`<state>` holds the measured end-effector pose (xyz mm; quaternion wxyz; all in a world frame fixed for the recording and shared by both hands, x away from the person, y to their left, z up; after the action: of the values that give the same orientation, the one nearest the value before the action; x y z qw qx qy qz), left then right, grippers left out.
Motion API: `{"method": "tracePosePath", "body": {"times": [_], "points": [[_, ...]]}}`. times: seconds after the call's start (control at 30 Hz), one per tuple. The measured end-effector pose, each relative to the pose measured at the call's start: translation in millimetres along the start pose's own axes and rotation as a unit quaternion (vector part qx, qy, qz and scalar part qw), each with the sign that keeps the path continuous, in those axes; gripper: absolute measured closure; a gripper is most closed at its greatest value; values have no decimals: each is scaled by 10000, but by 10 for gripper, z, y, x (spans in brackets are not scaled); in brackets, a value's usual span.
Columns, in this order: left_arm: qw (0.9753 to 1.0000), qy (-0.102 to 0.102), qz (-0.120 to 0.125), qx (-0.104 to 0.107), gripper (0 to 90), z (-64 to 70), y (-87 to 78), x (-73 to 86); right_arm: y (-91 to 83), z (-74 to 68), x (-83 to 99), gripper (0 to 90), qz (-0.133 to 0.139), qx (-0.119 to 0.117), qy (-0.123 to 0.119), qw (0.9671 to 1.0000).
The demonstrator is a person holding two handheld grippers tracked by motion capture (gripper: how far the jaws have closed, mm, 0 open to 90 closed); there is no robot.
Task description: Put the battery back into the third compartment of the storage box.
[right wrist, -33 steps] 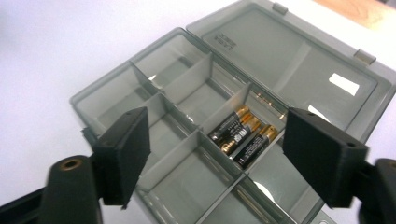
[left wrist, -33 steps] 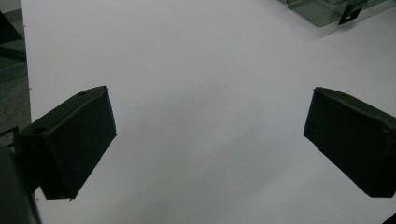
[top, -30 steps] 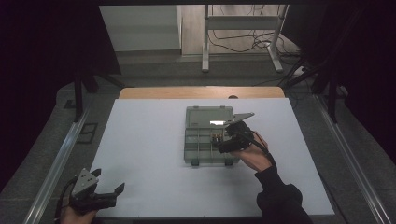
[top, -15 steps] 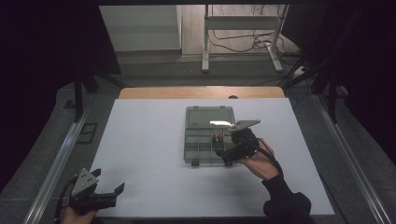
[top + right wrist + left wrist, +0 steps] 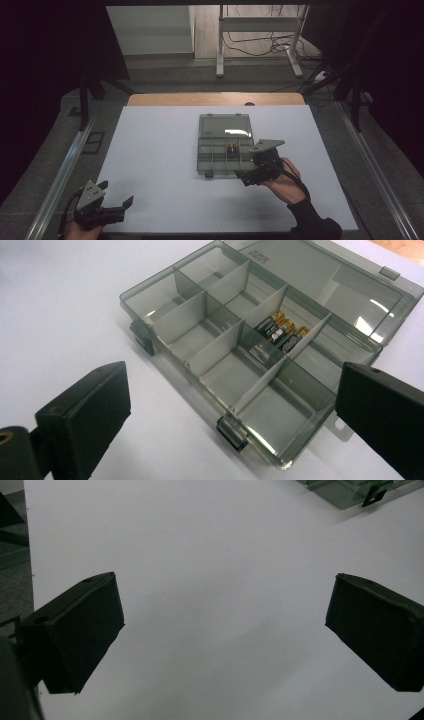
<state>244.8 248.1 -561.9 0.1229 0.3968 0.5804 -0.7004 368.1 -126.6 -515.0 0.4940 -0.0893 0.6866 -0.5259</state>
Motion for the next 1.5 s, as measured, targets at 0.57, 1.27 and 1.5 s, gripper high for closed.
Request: {"method": "tracePosePath", "body": {"times": [0.57,1.27,1.5], "points": [[10000,-4,7,-9,24,0,-2,0,-216,-22,310,0,186,200,138,9995],[10000,-16,16,-13,24,-1,-3,-1,-534,54,703,0,401,411,441,9974],[10000,-20,18,-17,24,-2,-4,-1,-613,93,819,0,420,524,552,9962]]}}
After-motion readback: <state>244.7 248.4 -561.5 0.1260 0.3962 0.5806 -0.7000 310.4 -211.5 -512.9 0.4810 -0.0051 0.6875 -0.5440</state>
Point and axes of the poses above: each handheld gripper's, and its own axes: y roughly forward along the jaws, x roughly out of its underside, z roughly to its right, the point moved 10 cm from there along y, roughly forward along the jaws, and after that the axes turned 9 degrees about -z, right-handed, at the moved point
